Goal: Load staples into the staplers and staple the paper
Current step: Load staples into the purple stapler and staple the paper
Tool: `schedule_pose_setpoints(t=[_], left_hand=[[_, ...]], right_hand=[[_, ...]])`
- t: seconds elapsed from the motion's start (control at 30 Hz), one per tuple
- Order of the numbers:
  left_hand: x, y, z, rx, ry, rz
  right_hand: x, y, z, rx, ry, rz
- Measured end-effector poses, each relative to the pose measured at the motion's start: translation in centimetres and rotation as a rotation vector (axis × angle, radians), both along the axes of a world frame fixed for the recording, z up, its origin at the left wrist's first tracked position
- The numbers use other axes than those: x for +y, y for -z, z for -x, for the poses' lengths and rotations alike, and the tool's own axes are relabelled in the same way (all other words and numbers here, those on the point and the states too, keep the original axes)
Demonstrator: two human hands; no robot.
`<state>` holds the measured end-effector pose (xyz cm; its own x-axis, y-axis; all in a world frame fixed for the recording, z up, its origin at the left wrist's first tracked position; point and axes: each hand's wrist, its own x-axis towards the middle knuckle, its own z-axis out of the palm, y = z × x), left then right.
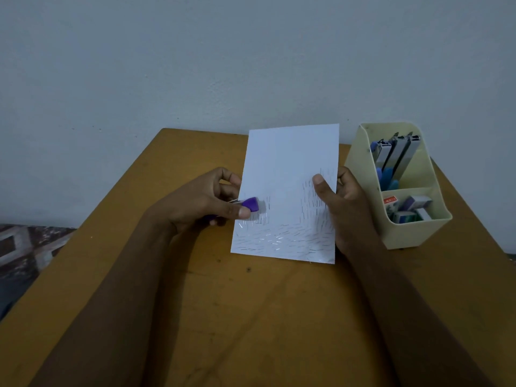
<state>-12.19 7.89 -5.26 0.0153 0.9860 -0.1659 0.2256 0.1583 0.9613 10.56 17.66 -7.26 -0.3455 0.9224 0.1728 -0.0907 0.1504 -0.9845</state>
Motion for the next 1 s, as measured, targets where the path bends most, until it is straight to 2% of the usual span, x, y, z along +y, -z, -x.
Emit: schedule_pose_setpoints(t=[0.13, 0.37, 1.0], left_hand=[[0.2, 0.0, -0.3, -0.014, 0.022, 0.002], [-0.1, -0.1, -1.0, 0.118, 0.074, -0.086], [0.0, -0.1, -1.8, 0.125, 0.049, -0.118]], right_hand=[[0.1, 0.1, 0.0, 0.018, -0.026, 0.007], [0.3, 0.3, 0.0, 0.016, -0.061, 0.014], [0.1, 0.3, -0.1, 0.029, -0.123, 0.041]])
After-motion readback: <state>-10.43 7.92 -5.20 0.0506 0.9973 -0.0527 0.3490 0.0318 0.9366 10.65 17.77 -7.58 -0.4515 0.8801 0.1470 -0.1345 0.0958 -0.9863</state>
